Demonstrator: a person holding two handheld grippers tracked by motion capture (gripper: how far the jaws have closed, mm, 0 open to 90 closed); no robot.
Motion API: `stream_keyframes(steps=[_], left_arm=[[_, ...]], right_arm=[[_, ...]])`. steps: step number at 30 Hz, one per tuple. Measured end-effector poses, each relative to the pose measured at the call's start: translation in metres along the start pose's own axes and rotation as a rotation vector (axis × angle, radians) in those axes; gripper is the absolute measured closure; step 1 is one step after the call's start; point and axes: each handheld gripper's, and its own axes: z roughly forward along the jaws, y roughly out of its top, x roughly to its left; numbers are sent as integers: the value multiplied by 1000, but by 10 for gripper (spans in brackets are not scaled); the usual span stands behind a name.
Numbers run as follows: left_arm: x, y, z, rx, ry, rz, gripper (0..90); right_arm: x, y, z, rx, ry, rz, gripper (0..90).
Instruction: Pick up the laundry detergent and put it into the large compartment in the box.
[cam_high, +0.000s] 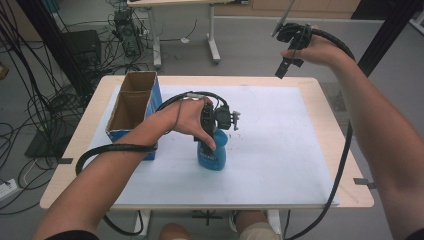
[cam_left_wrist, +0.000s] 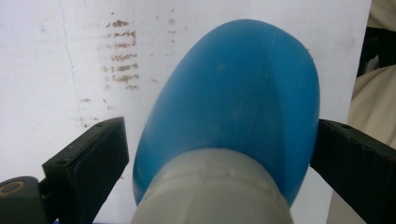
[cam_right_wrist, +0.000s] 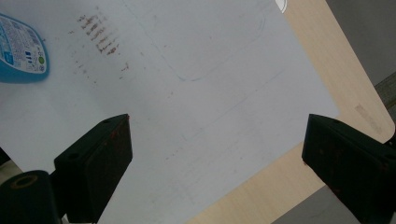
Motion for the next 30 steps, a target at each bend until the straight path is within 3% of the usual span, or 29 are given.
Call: stream_keyframes(steps=[30], left_arm=[[0,-2,-3,3,12,-17,50]], right_arm=[[1,4,3,3,6,-7,85]])
